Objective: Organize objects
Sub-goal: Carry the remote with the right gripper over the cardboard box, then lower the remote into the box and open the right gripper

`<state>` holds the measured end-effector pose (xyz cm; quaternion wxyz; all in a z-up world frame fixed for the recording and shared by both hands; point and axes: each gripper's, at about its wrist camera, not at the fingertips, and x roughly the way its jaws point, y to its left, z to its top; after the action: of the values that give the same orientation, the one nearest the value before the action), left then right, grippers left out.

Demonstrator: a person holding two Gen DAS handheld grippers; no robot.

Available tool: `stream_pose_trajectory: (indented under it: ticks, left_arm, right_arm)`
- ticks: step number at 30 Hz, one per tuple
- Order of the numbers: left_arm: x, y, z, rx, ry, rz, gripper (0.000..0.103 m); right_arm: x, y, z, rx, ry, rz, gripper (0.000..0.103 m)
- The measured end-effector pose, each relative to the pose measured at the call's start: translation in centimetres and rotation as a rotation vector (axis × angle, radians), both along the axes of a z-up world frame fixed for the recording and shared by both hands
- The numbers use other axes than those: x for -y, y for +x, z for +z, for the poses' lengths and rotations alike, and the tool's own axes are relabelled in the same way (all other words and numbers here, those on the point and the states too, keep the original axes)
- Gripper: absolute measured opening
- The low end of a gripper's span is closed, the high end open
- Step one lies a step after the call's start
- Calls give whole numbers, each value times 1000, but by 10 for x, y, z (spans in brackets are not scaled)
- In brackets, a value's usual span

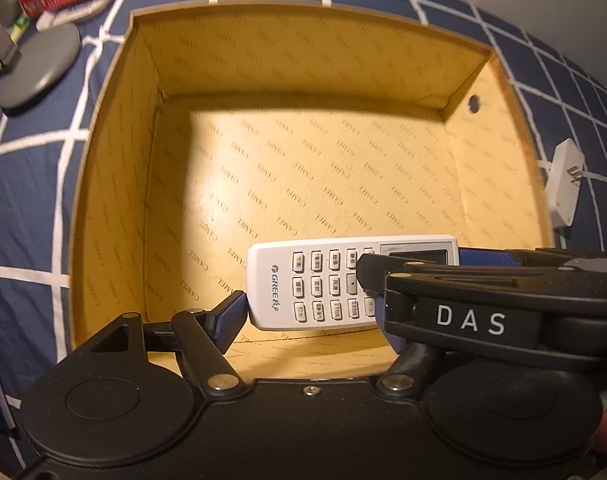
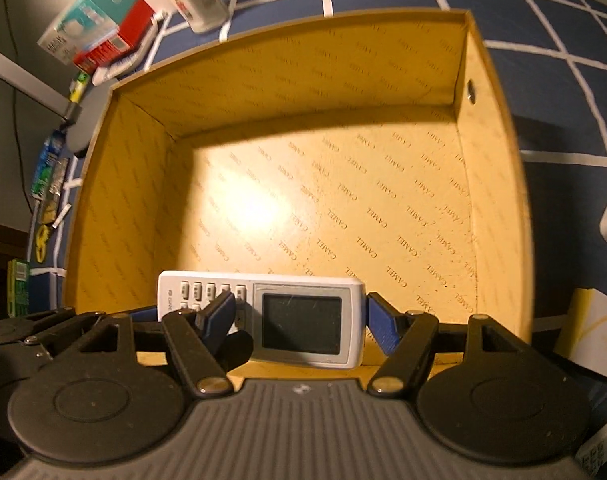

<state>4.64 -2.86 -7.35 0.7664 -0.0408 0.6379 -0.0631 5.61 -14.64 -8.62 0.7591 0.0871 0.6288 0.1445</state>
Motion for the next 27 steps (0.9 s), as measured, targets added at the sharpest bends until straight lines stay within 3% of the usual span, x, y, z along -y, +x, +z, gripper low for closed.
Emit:
stream_pose_trajectory:
  ticks: [14,27]
  left_arm:
    - [-13,11,-48,-152,-24,3,69]
    - [-15,15,-58,-196,-33,-3,69]
  right_arm:
    - [-14,14,-50,-155,-38,22,70]
    - [-22,19,-63,-216,-73,46,70]
